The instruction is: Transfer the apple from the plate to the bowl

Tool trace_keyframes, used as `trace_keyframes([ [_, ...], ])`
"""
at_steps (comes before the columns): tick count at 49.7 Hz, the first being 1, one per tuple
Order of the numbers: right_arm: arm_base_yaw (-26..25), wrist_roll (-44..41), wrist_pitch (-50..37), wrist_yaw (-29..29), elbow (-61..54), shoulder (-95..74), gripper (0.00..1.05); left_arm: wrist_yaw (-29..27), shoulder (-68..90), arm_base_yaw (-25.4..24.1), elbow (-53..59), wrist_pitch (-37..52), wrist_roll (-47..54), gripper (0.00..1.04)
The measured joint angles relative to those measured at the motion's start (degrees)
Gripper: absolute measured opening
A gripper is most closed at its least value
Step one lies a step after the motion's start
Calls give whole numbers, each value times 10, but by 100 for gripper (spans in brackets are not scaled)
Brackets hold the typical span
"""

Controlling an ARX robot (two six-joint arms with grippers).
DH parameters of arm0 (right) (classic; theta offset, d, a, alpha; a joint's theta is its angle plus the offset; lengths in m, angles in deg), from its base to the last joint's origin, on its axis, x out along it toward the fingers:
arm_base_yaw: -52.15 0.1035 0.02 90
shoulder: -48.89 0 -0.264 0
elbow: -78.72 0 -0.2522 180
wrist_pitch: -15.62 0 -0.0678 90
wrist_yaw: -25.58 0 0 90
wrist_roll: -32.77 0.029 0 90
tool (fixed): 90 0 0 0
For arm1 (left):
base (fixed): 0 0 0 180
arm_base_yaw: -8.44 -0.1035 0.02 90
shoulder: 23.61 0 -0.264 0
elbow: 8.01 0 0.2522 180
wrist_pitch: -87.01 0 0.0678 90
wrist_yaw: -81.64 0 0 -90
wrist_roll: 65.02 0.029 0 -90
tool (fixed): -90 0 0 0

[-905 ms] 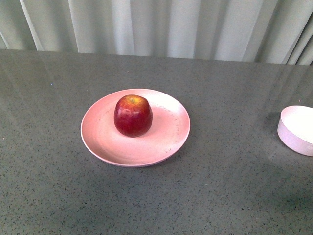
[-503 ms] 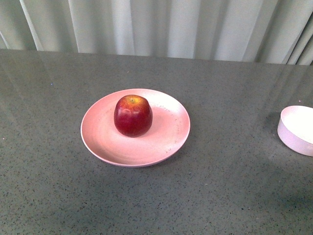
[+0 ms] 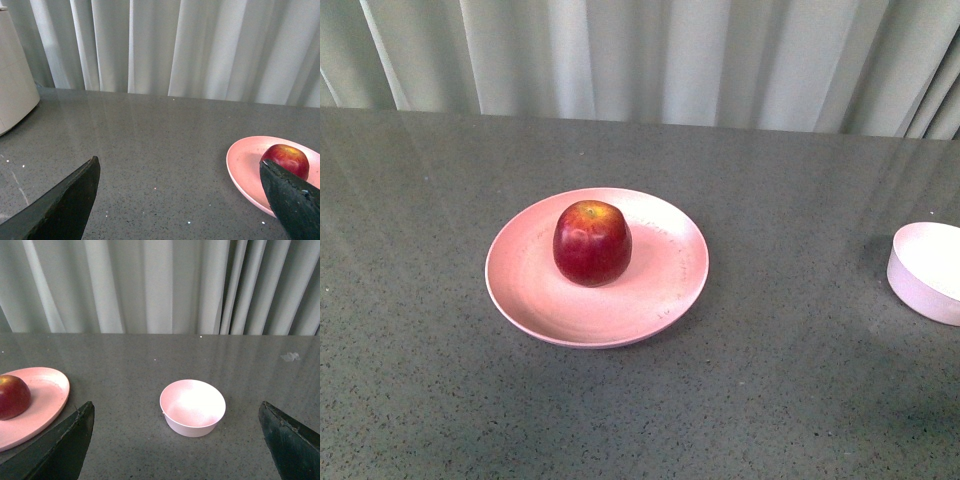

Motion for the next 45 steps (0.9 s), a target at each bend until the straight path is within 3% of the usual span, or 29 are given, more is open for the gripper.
trace_keyframes([
  [3, -20, 6, 83, -51, 31, -42, 96, 0, 0, 0, 0, 0, 0, 96],
  [6, -86, -2, 171, -121, 88, -162, 96, 0, 0, 0, 0, 0, 0, 96],
  [10, -149, -11, 138, -165, 121, -266, 96, 0, 0, 0, 0, 0, 0, 96],
  [15, -226, -25, 7, -205, 204, -478, 96, 0, 0, 0, 0, 0, 0, 96],
  [22, -228, -32, -79, -204, 294, -705, 96, 0, 0, 0, 0, 0, 0, 96],
  [33, -193, -40, -116, -154, 399, -958, 96, 0, 0, 0, 0, 0, 0, 96],
  [45, -154, -16, -120, -122, 456, -1050, 96, 0, 0, 0, 0, 0, 0, 96],
])
